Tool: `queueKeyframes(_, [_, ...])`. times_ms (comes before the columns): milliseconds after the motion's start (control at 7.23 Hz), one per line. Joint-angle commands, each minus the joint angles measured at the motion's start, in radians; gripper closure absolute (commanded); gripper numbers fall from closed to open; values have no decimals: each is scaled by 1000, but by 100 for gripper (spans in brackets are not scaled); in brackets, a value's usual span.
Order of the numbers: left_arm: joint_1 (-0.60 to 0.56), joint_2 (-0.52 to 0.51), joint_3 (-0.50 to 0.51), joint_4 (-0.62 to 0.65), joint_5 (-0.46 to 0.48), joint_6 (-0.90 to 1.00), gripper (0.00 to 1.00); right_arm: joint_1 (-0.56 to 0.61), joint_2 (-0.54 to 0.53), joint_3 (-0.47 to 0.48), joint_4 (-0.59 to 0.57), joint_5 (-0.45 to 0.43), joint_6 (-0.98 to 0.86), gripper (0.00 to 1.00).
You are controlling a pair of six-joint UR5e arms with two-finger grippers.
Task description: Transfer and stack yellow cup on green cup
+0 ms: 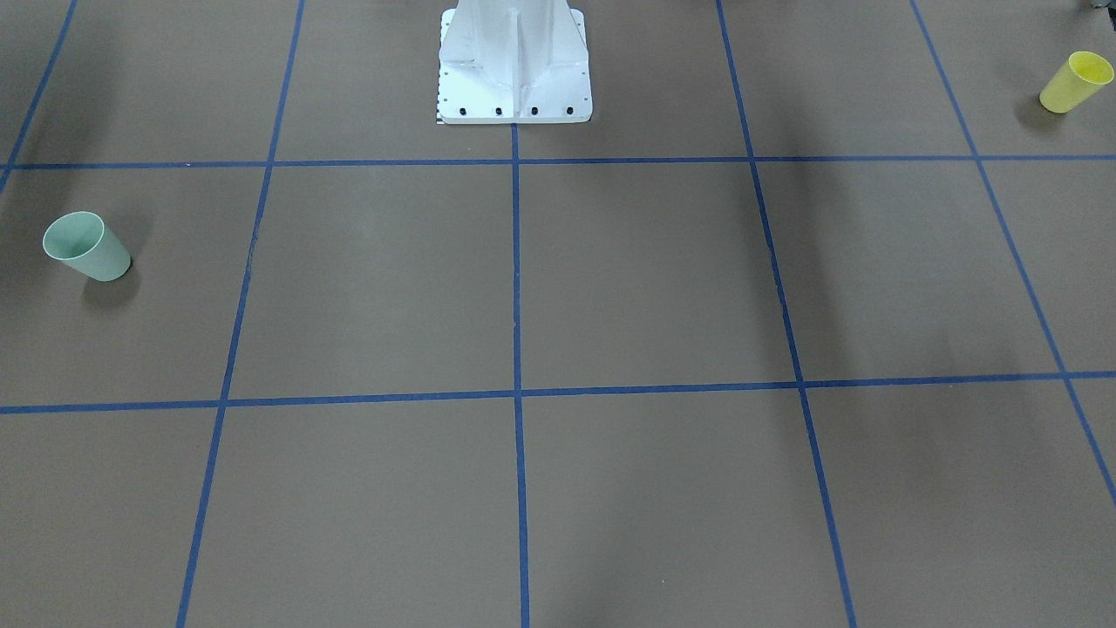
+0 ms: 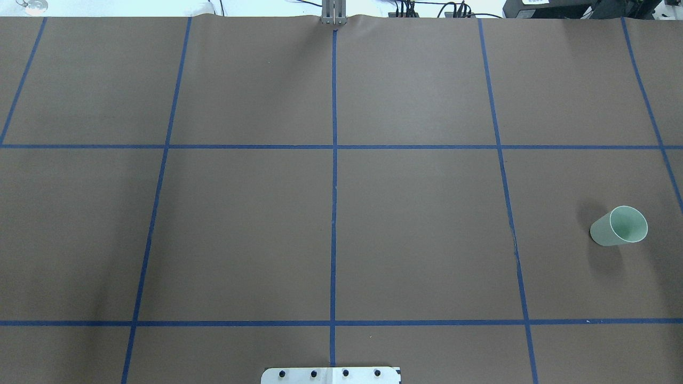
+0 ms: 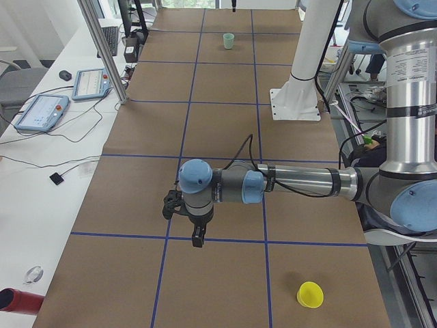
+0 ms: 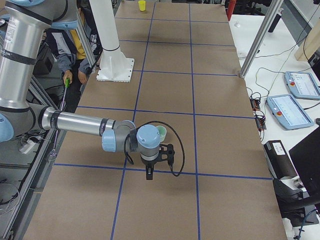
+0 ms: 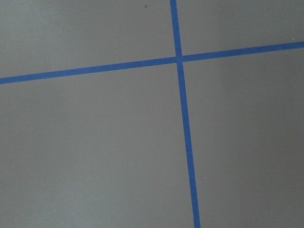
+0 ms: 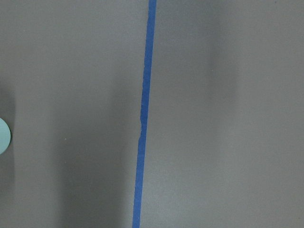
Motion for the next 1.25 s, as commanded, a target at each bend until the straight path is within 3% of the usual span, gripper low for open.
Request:
queueKeyframes(0, [13,-2,-20,-1,-1,0,0,0,0,0,0,1,1,0])
queueKeyframes(554, [13,-17,-98,2,10,-9,0,0,0,0,0,0,0,0])
queueKeyframes(1107, [12,-133,-139,-125,-8,-15,0,0,0,0,0,0,0,0])
